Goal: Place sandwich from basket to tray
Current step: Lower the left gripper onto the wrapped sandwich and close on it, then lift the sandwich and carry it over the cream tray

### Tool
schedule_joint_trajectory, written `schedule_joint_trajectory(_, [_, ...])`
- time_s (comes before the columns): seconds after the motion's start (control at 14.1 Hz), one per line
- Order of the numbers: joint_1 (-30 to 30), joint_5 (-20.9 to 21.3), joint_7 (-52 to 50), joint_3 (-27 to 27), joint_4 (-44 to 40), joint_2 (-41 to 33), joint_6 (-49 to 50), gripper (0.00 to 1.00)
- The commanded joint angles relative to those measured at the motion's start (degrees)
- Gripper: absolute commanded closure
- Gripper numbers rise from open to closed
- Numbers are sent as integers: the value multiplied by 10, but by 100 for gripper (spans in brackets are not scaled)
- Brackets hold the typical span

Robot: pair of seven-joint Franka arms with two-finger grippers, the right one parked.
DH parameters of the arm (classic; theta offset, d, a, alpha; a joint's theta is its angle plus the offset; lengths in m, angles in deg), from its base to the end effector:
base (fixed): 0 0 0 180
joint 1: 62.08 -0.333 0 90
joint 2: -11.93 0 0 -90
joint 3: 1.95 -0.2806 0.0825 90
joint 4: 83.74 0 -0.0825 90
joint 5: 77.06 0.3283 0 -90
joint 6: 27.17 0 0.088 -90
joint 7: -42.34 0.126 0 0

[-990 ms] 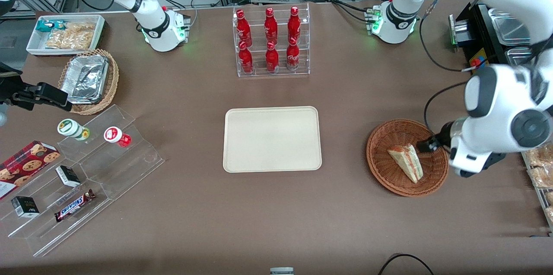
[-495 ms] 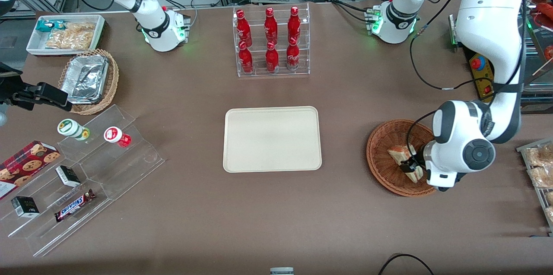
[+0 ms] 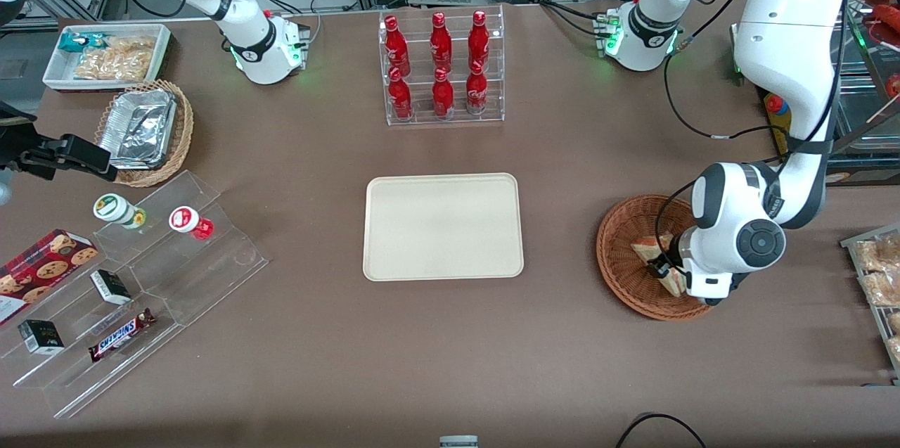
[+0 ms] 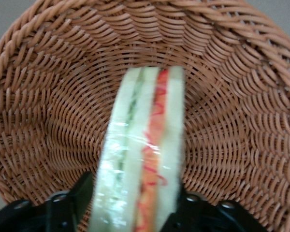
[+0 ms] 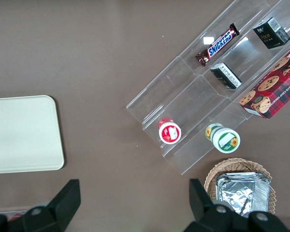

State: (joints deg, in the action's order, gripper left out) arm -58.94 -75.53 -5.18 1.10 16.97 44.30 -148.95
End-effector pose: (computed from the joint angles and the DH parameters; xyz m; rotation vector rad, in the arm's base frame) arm 0.5747 -0.0591 0.2214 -2.8576 -1.0601 0.2732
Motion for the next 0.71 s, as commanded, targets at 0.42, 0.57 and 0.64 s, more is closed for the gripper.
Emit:
schedule_joint_trajectory(0.42, [52,9,-59,101,-189,-14,204,79])
schedule_joint_trajectory(0.57, [115,8,-62,101,-198,-1,203,79])
schedule_joint_trajectory(0.64, [145,9,-59,101,-201,7,199,79])
